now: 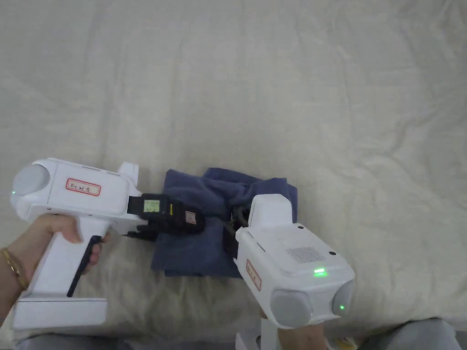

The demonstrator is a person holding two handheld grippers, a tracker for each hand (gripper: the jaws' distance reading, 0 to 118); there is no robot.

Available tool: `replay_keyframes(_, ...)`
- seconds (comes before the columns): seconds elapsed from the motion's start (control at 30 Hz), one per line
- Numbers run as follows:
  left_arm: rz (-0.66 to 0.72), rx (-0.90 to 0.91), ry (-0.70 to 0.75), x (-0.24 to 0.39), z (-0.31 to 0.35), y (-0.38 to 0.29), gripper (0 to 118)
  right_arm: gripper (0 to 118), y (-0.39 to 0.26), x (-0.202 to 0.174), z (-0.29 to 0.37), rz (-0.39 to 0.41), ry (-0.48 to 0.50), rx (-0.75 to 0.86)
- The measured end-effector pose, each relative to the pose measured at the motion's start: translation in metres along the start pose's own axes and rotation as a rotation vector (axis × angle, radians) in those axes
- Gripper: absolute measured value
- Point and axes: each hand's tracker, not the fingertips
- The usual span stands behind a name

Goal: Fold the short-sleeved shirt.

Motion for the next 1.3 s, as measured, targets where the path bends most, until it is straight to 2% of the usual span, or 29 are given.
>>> replay_keyframes(0.07,0.011,0.01,-0.045,-0.001,0.005,-0.004,30,0,0.001,0.002,0.0,-0.009,0.01,-0.004)
replay_keyframes(0.2,0.022,0.046,0.068,0.021,0.004,-0.009,25,0,0.007,0.002,0.0,0.019,0.022,-0.025)
replay_keyframes(0.27,0.03,0.048,0.147,0.038,0.004,-0.011,24,0,0.016,0.006,0.007,0.008,0.05,-0.031)
replay_keyframes(0.33,0.039,0.049,0.237,0.057,0.003,-0.011,23,0,0.032,0.012,0.03,-0.004,0.085,0.044)
replay_keyframes(0.47,-0.075,0.031,0.337,0.091,0.003,-0.011,22,0,0.068,0.028,0.085,0.03,0.081,0.211)
replay_keyframes(0.57,-0.102,0.038,0.367,0.116,0.012,-0.01,22,0,0.093,0.047,0.129,0.057,0.038,0.34)
replay_keyframes(0.73,-0.155,0.044,0.532,0.135,0.046,-0.008,22,0,0.113,0.078,0.179,0.094,-0.05,0.455)
replay_keyframes(0.8,-0.136,0.063,0.596,0.133,0.069,-0.008,22,0,0.116,0.09,0.188,0.091,-0.068,0.464)
replay_keyframes(1.0,-0.067,0.137,0.851,0.106,0.161,-0.001,22,0,0.108,0.115,0.197,0.009,-0.132,0.481)
replay_keyframes(1.3,0.073,0.197,1.348,0.017,0.286,0.013,22,0,0.103,0.095,0.178,0.038,-0.214,0.418)
